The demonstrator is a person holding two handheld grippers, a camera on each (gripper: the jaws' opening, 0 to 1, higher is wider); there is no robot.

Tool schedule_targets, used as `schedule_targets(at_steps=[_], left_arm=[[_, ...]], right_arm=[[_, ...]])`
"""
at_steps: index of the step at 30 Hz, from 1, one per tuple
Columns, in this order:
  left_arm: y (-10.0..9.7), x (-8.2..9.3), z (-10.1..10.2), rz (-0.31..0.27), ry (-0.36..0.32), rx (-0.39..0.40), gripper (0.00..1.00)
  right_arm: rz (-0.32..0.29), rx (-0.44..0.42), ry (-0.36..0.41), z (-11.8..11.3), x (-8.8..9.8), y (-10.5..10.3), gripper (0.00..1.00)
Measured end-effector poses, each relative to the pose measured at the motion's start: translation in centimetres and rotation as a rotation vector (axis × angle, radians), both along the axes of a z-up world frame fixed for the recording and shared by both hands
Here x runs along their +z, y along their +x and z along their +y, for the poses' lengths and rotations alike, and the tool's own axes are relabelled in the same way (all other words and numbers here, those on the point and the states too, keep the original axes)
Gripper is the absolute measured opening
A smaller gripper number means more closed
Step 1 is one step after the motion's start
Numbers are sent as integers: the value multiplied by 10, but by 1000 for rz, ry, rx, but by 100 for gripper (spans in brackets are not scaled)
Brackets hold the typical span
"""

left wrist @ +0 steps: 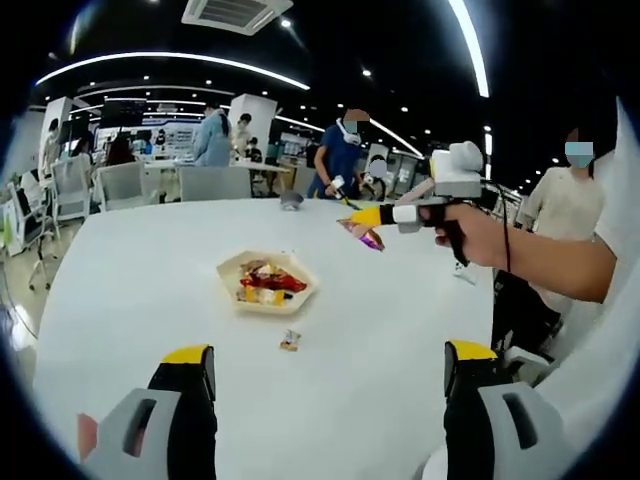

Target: Place the target food into the container with the food tongs after gripping and lifting it, then release it inside without dropping or visibly crushing the food.

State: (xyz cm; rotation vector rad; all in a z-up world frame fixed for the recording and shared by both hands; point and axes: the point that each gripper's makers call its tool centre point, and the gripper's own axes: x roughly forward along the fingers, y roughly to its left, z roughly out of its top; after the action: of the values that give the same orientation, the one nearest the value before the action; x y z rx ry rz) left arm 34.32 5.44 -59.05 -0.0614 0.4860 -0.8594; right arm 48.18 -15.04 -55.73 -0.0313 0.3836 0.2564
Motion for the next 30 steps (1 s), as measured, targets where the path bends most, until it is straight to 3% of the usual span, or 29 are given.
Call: schedule_targets(at_steps=[12,15,16,25,28,30], left_arm=[[4,2,34,6,24,89,95],[2,0,40,11,24,110,95],[0,-1,41,15,23,117,96],[-2,2,53,13,30,155,96],[-3,3,55,9,28,166,96],[-4,4,56,9,27,169,97]], right_arm=[[7,57,-6,23,-7,73,22],[19,70,-6,29,-17,93,22],[47,72,-19,30,-24,94,22],[9,97,-14,41,-7,104,23],[-24,145,42,51,-3,108,26],[-9,130,48,48,-6,110,27]])
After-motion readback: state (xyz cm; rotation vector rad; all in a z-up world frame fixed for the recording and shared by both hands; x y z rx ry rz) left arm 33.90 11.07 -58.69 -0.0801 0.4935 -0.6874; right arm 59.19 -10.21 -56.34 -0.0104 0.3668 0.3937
